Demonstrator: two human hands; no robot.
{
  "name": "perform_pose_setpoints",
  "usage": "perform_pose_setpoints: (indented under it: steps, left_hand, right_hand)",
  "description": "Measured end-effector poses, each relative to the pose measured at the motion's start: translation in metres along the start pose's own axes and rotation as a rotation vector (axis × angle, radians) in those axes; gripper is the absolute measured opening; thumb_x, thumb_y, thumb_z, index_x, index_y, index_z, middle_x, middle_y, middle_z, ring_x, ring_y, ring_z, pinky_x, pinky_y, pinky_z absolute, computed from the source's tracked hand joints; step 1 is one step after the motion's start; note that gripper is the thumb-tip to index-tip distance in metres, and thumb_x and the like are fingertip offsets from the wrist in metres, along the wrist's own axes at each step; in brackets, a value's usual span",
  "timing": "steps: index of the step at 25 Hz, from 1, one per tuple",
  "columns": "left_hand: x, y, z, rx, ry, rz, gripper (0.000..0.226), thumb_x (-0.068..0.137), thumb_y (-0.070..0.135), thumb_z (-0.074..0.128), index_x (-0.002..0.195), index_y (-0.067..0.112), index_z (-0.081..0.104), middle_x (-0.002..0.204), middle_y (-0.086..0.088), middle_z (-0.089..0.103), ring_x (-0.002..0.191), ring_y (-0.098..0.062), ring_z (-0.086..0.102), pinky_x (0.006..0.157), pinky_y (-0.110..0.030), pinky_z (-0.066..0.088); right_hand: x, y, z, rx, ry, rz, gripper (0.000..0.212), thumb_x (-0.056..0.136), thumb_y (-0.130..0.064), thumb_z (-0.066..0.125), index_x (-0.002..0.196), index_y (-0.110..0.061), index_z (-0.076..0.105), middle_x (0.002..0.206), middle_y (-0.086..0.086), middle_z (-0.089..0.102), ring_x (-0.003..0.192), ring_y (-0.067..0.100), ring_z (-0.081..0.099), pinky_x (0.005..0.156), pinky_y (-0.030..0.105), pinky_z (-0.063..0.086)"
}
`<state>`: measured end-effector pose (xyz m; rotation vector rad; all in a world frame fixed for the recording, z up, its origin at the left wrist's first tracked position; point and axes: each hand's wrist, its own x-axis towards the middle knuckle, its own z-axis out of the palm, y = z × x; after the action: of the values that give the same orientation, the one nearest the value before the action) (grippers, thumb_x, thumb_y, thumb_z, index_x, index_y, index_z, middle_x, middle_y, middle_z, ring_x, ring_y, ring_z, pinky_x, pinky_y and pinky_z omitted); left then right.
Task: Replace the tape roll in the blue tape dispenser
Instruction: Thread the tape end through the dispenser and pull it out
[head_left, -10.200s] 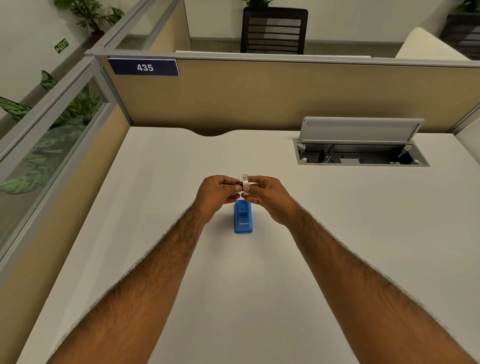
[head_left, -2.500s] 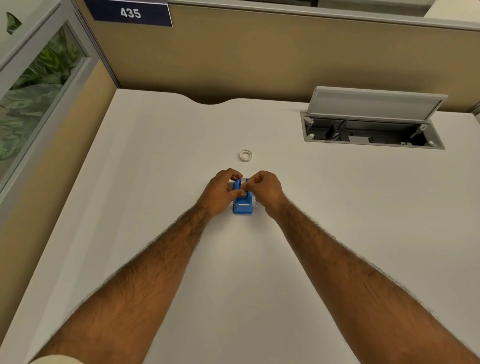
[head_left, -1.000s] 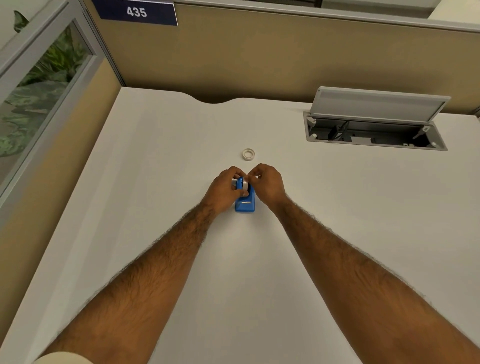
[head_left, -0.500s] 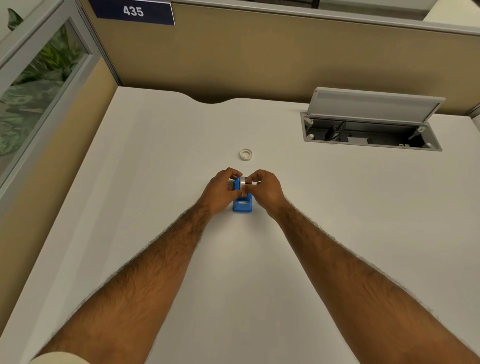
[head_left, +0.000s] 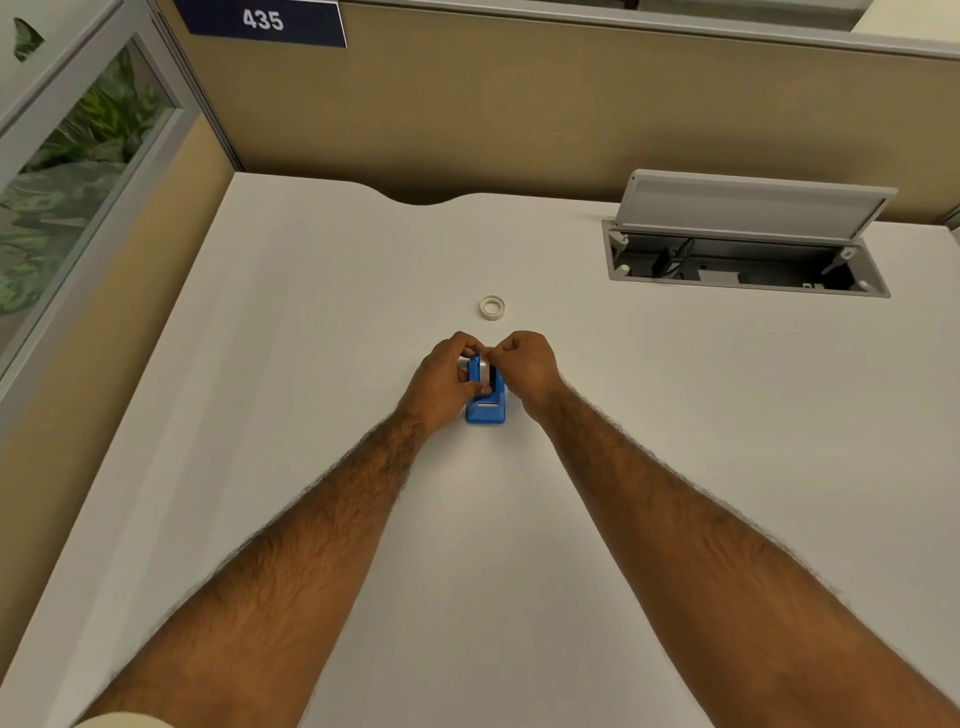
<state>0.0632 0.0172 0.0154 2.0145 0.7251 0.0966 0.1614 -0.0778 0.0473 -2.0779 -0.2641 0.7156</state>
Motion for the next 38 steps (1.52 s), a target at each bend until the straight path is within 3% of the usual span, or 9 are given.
perform_pose_setpoints:
  steps: [3,8,11,20,24,27,29,33,38]
  left_hand:
    - [0.001,-0.001,0.000,0.009,-0.006,0.005,0.048,0.076,0.013,0.083,0.112,0.024,0.054,0.121,0.001,0.060,0.091,-0.014,0.063,0.069,-0.011,0.044]
    - [0.002,-0.003,-0.001,-0.060,-0.021,-0.007,0.052,0.078,0.024,0.083,0.122,0.020,0.057,0.123,0.001,0.061,0.096,-0.016,0.065,0.080,-0.019,0.050]
    - [0.001,-0.002,-0.001,-0.073,-0.005,-0.008,0.046,0.082,0.020,0.079,0.123,0.019,0.058,0.125,-0.002,0.062,0.094,-0.016,0.064,0.076,-0.013,0.048]
    - [-0.001,0.003,-0.002,-0.053,-0.017,-0.028,0.048,0.077,0.012,0.082,0.118,0.018,0.058,0.124,-0.002,0.060,0.099,-0.024,0.065,0.087,-0.031,0.053]
    - [-0.001,0.002,-0.003,-0.048,-0.020,-0.007,0.048,0.077,0.011,0.082,0.117,0.019,0.058,0.124,-0.002,0.060,0.097,-0.020,0.064,0.081,-0.022,0.051]
    - [0.000,0.002,-0.003,-0.051,-0.033,-0.010,0.050,0.075,0.014,0.084,0.118,0.020,0.058,0.123,-0.001,0.061,0.097,-0.020,0.065,0.083,-0.026,0.053]
    - [0.001,0.002,-0.005,-0.058,-0.048,-0.023,0.051,0.075,0.019,0.085,0.117,0.022,0.058,0.122,0.001,0.061,0.097,-0.019,0.065,0.083,-0.025,0.053]
    - [0.002,0.001,-0.007,-0.073,-0.046,-0.020,0.041,0.081,0.022,0.080,0.114,0.025,0.058,0.118,0.004,0.061,0.093,-0.015,0.064,0.070,-0.010,0.044]
    - [-0.001,0.002,-0.003,-0.036,-0.033,-0.031,0.045,0.079,0.015,0.082,0.112,0.026,0.055,0.118,0.006,0.059,0.096,-0.017,0.063,0.075,-0.017,0.045]
  right_hand:
    - [-0.004,0.005,-0.004,0.048,-0.055,0.024,0.022,0.087,-0.013,0.069,0.070,-0.013,0.054,0.068,0.001,0.055,0.061,0.013,0.051,0.058,0.027,0.046]
    - [-0.012,0.008,-0.006,0.050,-0.094,0.074,0.022,0.078,-0.003,0.070,0.067,-0.015,0.054,0.070,0.002,0.055,0.062,0.012,0.052,0.055,0.023,0.044]
    - [-0.012,0.007,-0.003,0.051,-0.085,0.092,0.016,0.077,-0.005,0.071,0.073,-0.008,0.056,0.074,0.007,0.055,0.065,0.016,0.053,0.057,0.025,0.045]
    - [-0.001,-0.004,-0.002,0.072,-0.018,0.103,0.031,0.087,-0.018,0.069,0.066,-0.010,0.047,0.073,0.012,0.048,0.069,0.022,0.046,0.065,0.036,0.042]
    - [-0.005,0.000,-0.005,0.078,-0.058,0.115,0.022,0.085,-0.017,0.072,0.076,-0.006,0.055,0.081,0.013,0.054,0.073,0.021,0.051,0.064,0.032,0.046]
    - [-0.008,0.003,-0.006,0.063,-0.078,0.129,0.018,0.081,-0.012,0.074,0.079,-0.007,0.056,0.083,0.013,0.055,0.075,0.020,0.051,0.061,0.030,0.045]
    - [-0.009,0.003,-0.007,0.049,-0.081,0.129,0.019,0.080,-0.010,0.074,0.078,-0.008,0.056,0.082,0.012,0.054,0.074,0.019,0.051,0.060,0.029,0.044]
    - [-0.008,0.000,-0.006,0.063,-0.070,0.118,0.018,0.081,-0.012,0.072,0.077,-0.007,0.055,0.079,0.012,0.053,0.072,0.020,0.050,0.060,0.030,0.043]
    - [-0.002,-0.006,0.000,0.031,-0.019,0.106,0.034,0.088,-0.017,0.068,0.062,-0.010,0.045,0.064,0.006,0.043,0.063,0.018,0.043,0.060,0.031,0.039]
